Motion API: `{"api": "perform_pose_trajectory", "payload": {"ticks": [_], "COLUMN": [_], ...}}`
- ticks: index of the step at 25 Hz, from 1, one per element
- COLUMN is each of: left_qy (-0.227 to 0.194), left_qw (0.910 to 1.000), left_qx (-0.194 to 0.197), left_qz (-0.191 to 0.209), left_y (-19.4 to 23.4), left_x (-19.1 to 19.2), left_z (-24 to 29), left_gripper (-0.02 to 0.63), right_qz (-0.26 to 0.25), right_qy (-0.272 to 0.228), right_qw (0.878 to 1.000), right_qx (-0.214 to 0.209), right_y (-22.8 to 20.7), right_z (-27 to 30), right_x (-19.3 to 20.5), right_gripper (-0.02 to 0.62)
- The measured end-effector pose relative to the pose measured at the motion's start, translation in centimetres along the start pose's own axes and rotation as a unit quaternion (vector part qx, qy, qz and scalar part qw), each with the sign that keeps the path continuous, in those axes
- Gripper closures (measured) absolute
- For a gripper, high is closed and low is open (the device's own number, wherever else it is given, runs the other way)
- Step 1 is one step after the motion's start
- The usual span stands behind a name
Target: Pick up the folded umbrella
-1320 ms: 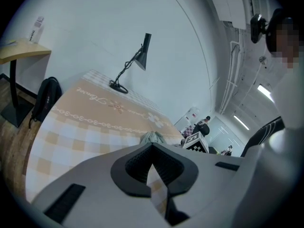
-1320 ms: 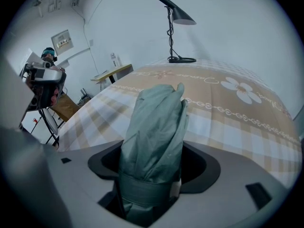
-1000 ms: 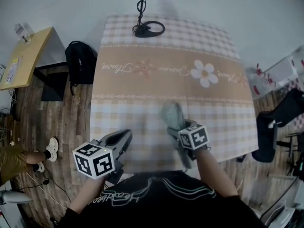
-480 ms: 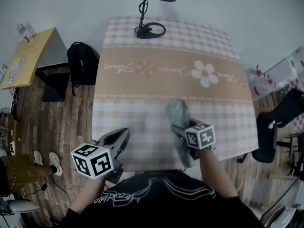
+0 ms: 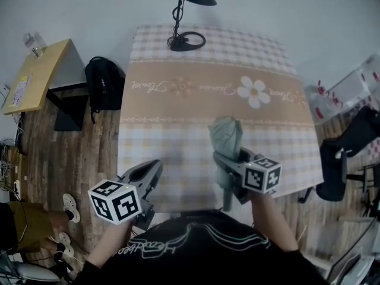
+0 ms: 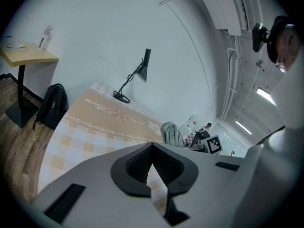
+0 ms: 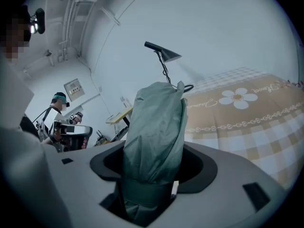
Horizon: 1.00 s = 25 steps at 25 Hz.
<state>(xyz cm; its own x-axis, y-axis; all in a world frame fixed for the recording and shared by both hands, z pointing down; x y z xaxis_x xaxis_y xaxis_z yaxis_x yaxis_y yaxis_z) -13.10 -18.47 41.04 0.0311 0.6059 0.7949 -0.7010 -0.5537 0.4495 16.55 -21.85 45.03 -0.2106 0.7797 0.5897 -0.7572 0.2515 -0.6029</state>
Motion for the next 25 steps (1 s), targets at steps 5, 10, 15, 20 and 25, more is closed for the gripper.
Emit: {"api": "perform_pose_trajectory", "payload": {"ticks": [5,10,15,20,25], "left_qy": [-0.006,-0.015,-0.028,-0.041,-0.050], "left_qw": [0.9999,0.9995,0.9981,0.9961,0.9935], "left_qx": [0.007,0.022,0.033,0.045,0.058], "left_qz": [0.008,0.019,0.043,0.065,0.084], "left_y": [-0.8,-1.7,-2.7,-4.1,-5.4], "left_x": [-0.2,-0.8,-1.9,-2.7,-3.2], "left_z": [-1.0,-2.0,-3.0,-4.2,-5.3], "left_gripper": [0.609,0.609,0.609,0.609,0.609], "right_qz": [-0.025,-0.048,-0.061,-0.062,-0.076], "right_qy": [-0.040,-0.073,-0.097,-0.112,-0.126], "right_qw": [0.999,0.995,0.992,0.989,0.986], "right_qx": [-0.025,-0.046,-0.060,-0.076,-0.081], "right_y": [2.6,5.0,6.9,8.1,9.5], "right_z": [-1.9,-3.7,-5.3,-6.6,-7.8], "right_x": [-0.9,-1.3,-1.4,-0.9,-0.6], "right_gripper": [0.290,0.290,0.290,0.291,0.291]}}
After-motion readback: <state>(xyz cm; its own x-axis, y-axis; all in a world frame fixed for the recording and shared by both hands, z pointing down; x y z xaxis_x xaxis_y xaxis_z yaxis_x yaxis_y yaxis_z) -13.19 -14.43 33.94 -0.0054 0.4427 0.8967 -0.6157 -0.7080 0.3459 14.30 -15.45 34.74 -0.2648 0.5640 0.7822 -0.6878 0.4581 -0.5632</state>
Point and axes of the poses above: the fingertips, and each gripper's own axes: z forward along the fingers, y to its left, x out of its underside, the point moved 8 cm from there along -z, backward along the fingers, and after that the axes turned 13 degrees about z, right-handed, at the moved point
